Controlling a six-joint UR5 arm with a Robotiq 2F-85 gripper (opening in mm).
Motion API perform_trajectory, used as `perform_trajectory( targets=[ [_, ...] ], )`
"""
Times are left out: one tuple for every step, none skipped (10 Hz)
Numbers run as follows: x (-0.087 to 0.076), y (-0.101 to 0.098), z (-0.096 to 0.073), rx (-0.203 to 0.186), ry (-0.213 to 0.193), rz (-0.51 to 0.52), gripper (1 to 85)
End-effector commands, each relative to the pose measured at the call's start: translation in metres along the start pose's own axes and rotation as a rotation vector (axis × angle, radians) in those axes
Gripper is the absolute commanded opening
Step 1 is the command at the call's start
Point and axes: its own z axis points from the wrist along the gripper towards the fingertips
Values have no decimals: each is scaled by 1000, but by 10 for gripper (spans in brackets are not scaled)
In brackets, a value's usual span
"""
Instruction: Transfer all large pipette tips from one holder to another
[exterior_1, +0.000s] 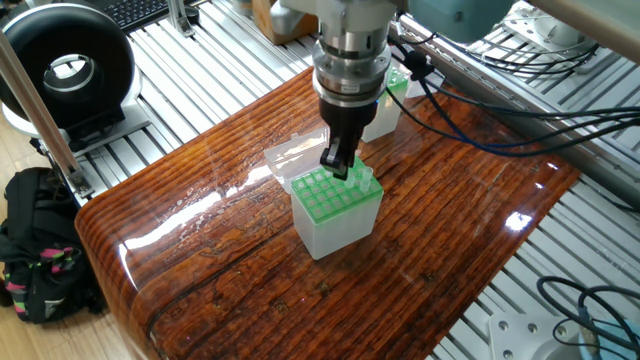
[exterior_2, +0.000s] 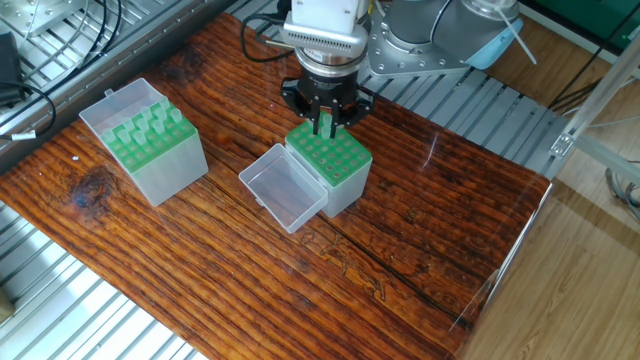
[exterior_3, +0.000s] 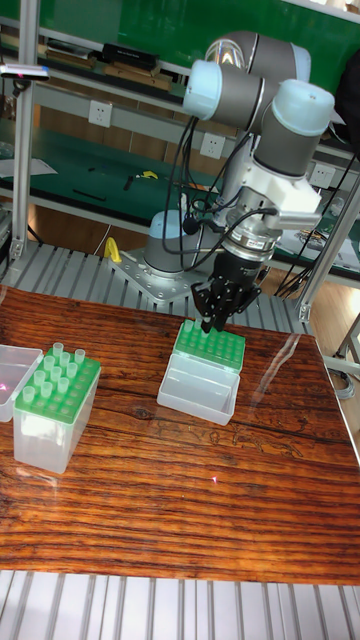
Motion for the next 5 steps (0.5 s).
perform_trajectory(
  targets=[
    [7,3,7,-16,-2,-3,293],
    [8,2,7,-12,-2,-6,297],
    [8,4,7,-18,-5,-6,297],
    [6,6,9,-17,-10,-2,297],
    [5,8,11,-14,-13,1,297]
  ],
)
